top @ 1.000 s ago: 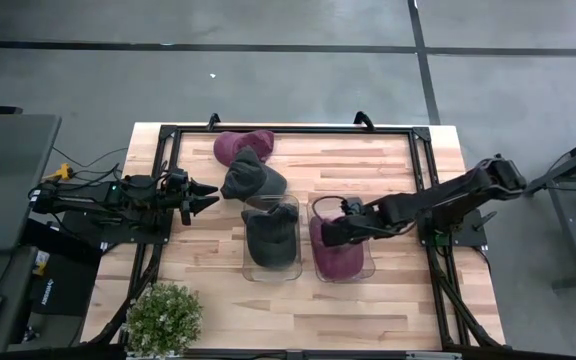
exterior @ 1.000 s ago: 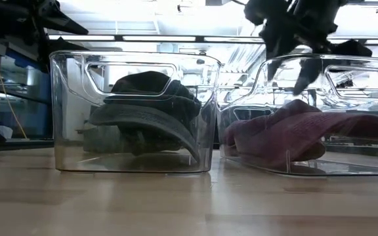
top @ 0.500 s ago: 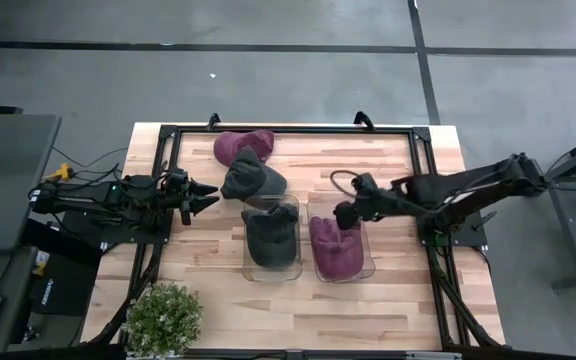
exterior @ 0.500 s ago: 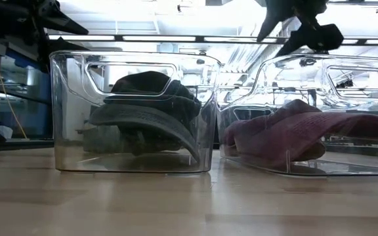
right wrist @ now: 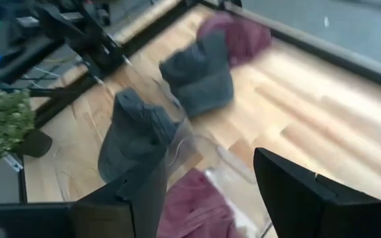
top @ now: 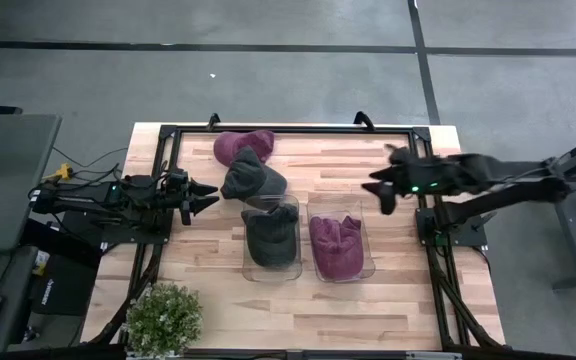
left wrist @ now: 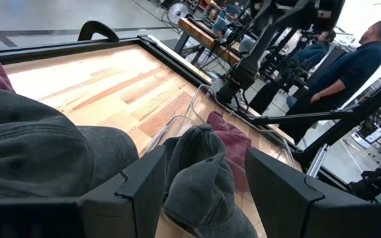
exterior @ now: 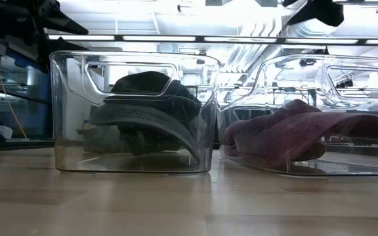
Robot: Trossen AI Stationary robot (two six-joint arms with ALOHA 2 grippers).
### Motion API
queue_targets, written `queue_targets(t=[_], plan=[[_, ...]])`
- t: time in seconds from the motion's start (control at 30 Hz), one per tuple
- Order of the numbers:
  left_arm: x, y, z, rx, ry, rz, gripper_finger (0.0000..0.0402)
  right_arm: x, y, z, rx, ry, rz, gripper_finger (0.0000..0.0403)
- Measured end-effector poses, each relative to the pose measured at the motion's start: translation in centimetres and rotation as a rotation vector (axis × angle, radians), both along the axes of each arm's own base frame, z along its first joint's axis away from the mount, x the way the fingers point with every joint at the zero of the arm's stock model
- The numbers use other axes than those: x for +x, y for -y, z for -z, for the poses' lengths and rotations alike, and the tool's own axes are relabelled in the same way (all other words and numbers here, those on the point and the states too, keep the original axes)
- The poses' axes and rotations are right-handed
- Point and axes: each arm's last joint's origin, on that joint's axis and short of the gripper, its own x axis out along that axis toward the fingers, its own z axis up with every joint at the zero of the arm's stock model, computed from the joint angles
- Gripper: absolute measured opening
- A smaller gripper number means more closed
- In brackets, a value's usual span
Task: Pick & Place hat
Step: Put the black cap into the left transparent bin
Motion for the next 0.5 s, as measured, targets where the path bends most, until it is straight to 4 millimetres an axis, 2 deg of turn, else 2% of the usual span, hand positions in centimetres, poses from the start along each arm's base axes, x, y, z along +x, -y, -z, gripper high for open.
queue_targets(t=[0.2, 0.5], plan=[[0.0, 0.0, 0.0, 0.0, 0.0, 0.0, 0.0198, -4.2, 0.4, -1.6, -0.109, 0.099, -0.048, 0.0205], [0.0, 0.0, 0.0, 0.0, 0.0, 0.0, 0.0198, -7.9, 0.8, -2.1, -0.203, 0.144, -0.096, 0.0183]])
